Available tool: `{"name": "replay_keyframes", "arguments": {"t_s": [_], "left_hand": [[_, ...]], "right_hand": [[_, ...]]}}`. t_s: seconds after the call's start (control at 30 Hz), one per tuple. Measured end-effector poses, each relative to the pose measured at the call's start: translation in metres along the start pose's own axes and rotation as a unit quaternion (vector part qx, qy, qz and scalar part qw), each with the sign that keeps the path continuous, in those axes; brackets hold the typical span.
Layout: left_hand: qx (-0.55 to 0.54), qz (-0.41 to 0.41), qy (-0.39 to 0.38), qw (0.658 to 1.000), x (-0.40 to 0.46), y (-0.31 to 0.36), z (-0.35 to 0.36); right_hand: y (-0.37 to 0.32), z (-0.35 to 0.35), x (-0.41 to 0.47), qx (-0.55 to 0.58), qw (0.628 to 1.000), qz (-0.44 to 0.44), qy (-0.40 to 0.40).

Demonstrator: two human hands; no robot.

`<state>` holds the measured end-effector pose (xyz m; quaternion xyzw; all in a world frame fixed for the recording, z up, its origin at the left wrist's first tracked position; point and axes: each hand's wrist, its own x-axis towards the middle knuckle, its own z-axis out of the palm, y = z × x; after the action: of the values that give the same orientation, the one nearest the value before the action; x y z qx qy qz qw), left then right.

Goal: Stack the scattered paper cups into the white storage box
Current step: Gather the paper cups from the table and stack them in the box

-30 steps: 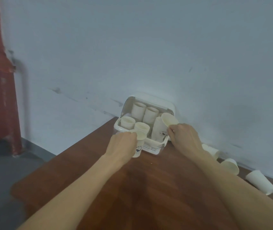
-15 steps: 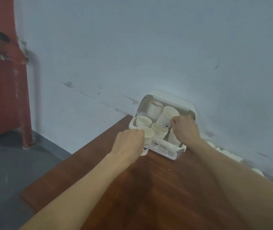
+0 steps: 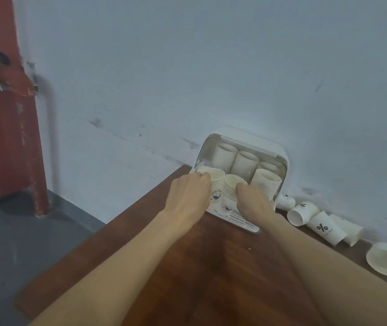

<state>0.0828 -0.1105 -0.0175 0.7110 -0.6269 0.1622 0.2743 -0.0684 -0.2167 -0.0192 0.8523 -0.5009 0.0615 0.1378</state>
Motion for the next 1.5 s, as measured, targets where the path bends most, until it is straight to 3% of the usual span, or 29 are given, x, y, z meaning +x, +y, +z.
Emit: {"name": "replay_keyframes", "arguments": {"t_s": [0.37,0.7,1.5], "left_hand": [[0.010,-0.012,0.062,0.998,0.055,-0.001,0.003],[-0.008,-0.007,0.058,0.998,0.086,-0.002,0.037],[0.052,0.042,-0.130,0.989,0.068,-0.012,0.072]], "right_hand": [[0.004,0.023,-0.002,0.102,0.994,-0.001,0.023],[0.007,0.028,-0.001,0.083,0.995,-0.022,0.043],[0.005,0.032,-0.001,0.073,0.996,-0.009,0.054]]}}
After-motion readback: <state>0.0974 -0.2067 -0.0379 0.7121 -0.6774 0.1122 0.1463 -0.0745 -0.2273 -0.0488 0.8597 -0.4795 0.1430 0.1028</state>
